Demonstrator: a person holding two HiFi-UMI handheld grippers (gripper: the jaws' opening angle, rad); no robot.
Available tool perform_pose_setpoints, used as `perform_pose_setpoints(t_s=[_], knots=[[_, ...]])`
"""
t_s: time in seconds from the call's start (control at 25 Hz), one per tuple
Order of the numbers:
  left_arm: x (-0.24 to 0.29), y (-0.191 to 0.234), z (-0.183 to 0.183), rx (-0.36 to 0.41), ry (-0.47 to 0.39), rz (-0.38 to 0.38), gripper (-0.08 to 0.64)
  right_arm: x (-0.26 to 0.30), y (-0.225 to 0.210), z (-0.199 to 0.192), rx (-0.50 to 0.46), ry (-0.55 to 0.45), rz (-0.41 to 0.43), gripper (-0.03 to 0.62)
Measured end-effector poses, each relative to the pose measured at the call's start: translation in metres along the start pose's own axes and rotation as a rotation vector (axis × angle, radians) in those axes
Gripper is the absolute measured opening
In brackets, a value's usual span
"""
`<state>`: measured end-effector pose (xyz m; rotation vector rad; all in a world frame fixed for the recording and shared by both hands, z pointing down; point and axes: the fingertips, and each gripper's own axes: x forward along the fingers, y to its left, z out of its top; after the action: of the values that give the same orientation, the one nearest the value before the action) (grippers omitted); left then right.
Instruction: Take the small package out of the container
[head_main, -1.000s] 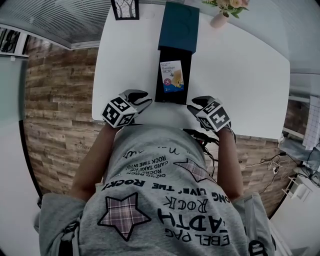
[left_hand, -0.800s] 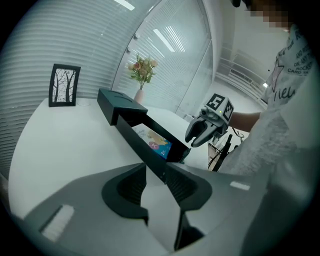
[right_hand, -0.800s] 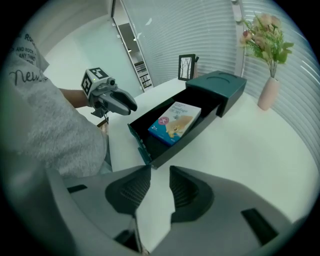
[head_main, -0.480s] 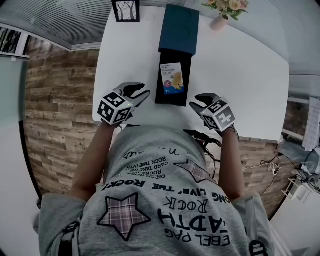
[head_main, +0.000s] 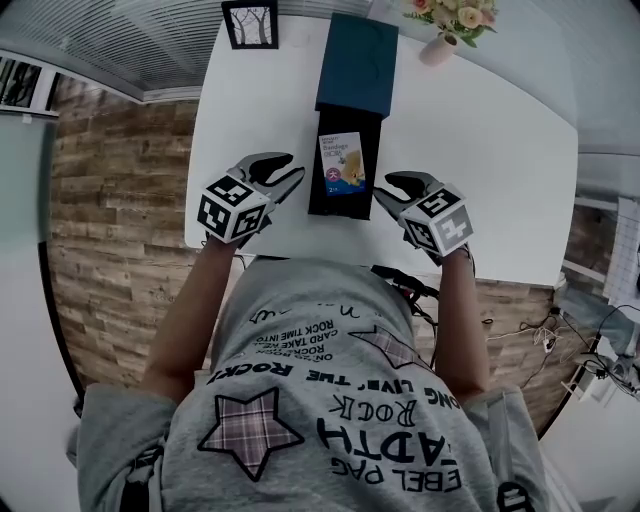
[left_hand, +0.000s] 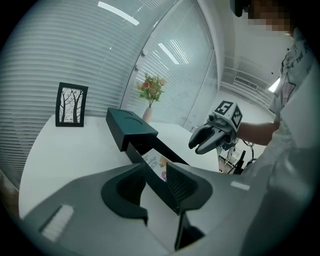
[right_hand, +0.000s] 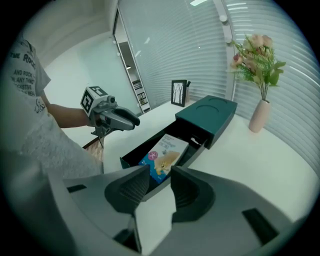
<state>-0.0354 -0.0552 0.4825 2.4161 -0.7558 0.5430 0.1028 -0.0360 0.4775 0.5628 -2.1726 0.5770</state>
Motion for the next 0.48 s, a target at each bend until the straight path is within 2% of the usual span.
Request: perform_pose_setpoints(t_s=[0.32, 0.48], knots=[[-0.002, 0.006, 0.011, 0.023, -0.02, 0.085, 0.1, 0.019, -0.006, 0.03, -0.049, -0.034, 0.015, 0.12], [-0.002, 0.022, 0.022, -0.007, -0.064, 0.129, 0.011, 0.039, -0.022, 0.041, -0.05, -0.027, 0.036, 0.118]])
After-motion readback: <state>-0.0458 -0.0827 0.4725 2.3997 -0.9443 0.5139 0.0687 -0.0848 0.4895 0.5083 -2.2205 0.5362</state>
